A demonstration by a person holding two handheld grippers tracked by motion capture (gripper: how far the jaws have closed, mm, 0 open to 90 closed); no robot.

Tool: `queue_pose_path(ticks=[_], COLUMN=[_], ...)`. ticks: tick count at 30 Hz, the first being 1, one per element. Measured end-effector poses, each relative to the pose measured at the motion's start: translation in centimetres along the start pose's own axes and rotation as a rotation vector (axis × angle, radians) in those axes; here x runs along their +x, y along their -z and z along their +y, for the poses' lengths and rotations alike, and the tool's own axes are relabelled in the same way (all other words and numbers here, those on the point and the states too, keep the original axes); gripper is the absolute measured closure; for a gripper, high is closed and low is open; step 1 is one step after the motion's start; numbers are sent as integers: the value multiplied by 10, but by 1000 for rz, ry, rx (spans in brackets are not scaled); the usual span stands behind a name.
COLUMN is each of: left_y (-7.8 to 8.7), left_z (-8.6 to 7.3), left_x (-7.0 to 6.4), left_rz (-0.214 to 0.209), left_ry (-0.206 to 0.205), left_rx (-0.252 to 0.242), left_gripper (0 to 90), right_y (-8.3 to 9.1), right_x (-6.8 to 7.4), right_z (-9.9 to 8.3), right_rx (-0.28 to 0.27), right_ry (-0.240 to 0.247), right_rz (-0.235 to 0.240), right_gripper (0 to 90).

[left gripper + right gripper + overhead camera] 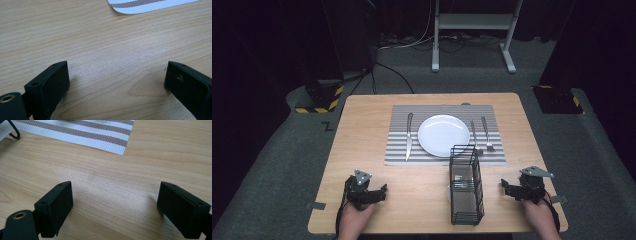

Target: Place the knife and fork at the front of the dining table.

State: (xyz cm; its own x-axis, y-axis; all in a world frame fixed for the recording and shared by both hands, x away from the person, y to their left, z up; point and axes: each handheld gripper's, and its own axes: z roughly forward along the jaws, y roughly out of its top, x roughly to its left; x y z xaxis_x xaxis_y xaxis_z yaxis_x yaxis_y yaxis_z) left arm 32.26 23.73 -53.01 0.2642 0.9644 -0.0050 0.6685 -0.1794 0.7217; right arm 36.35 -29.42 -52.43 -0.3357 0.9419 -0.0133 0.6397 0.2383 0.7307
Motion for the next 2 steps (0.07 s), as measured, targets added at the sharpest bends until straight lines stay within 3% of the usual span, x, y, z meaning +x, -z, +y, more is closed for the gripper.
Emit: queue_pose_path(ticks=[2], left_y=[0], left_z=[0], left_x=[0], left_rz=[0], left_ry=[0], left_rx=[0], left_gripper=[60], right_y=[0], right_x=[0], right_z=[0], right_rx=[0], right_ry=[0], right_rz=[0], right_gripper=[130])
